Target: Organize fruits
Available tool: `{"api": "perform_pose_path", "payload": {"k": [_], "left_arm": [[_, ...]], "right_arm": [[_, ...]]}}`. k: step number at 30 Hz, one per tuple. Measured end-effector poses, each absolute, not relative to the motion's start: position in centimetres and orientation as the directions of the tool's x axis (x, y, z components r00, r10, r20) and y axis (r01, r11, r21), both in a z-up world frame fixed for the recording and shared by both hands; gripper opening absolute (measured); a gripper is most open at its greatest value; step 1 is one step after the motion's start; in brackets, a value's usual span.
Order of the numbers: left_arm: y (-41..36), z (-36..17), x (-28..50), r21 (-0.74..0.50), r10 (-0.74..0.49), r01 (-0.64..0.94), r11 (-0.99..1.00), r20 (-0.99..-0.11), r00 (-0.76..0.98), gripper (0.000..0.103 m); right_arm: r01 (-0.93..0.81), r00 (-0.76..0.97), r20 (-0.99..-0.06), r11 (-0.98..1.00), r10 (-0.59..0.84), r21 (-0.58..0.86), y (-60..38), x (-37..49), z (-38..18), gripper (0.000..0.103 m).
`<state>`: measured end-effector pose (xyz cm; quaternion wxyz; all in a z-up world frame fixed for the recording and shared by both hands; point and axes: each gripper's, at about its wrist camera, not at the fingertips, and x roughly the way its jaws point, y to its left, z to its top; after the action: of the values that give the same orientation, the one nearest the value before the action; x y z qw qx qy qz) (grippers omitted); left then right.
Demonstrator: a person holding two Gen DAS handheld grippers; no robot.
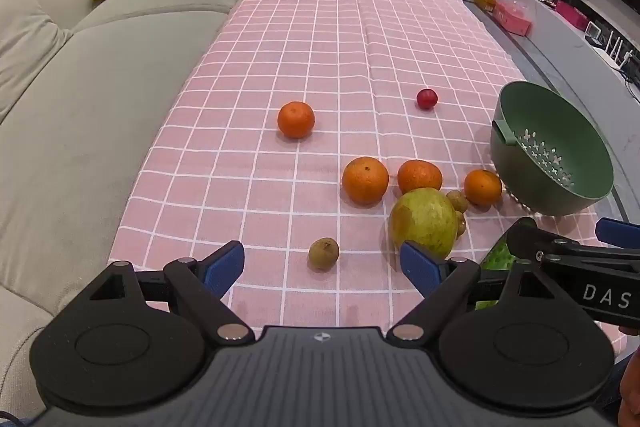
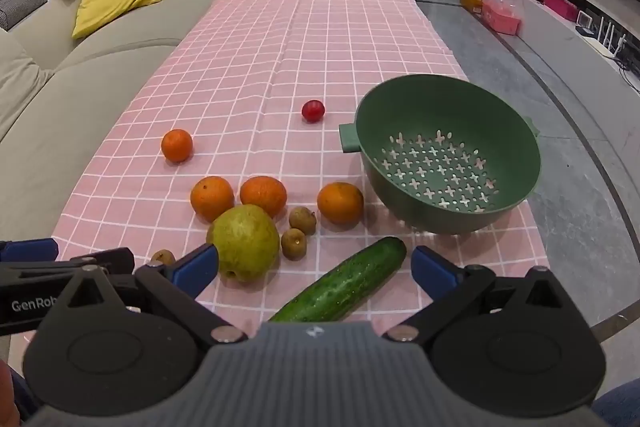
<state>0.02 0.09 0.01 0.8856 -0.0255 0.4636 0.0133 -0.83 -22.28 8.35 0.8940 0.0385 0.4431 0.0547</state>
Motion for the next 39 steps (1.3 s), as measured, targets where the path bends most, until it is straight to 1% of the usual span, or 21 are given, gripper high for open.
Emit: {"api": "perform_pose_path", "payload": {"k": [8,9,10,28,31,39], "left_arm": [[0.84,-0.24,0.32,-0.039,-0.004,-0.048,0.998,-0.812,0.584,0.102],[-0.08,0.05,-0.03,-0.026,0.007,-0.048,0.999,-0.817,0.577,0.103],[-0.12,0.07,-0.04,-0.023,0.008,-0.047,0.999,-0.817,0.577,0.102],[-0.06,0.35,-0.13,-0.018,0.010,-0.043,0.999,-0.817,0.577,0.102],[-0.08,0.35,-0.15,-0.022,0.004,-0.039,0.999,-0.817,0.577,0.100],[-0.09,0.39,-0.16,-0.019,0.006,-0.039,0.999,-0.817,0.576,0.100]], "right_arm": [[-0.059,0.619,-0.776,0.992,0.122,0.109,-22.43,-0.87,8.31,0.099],[-0.058,0.621,-0.775,0.993,0.120,0.108,-22.36,-0.92,8.30,0.099],[-0.063,0.605,-0.786,0.992,0.123,0.107,-21.51,-0.92,8.42,0.099],[-0.053,0.603,-0.788,0.992,0.124,0.115,-21.75,-0.98,8.05,0.099],[-0.052,0.602,-0.789,0.992,0.124,0.116,-21.76,-0.98,8.04,0.099],[-0.050,0.600,-0.791,0.992,0.121,0.114,-21.67,-0.99,7.95,0.099]]}}
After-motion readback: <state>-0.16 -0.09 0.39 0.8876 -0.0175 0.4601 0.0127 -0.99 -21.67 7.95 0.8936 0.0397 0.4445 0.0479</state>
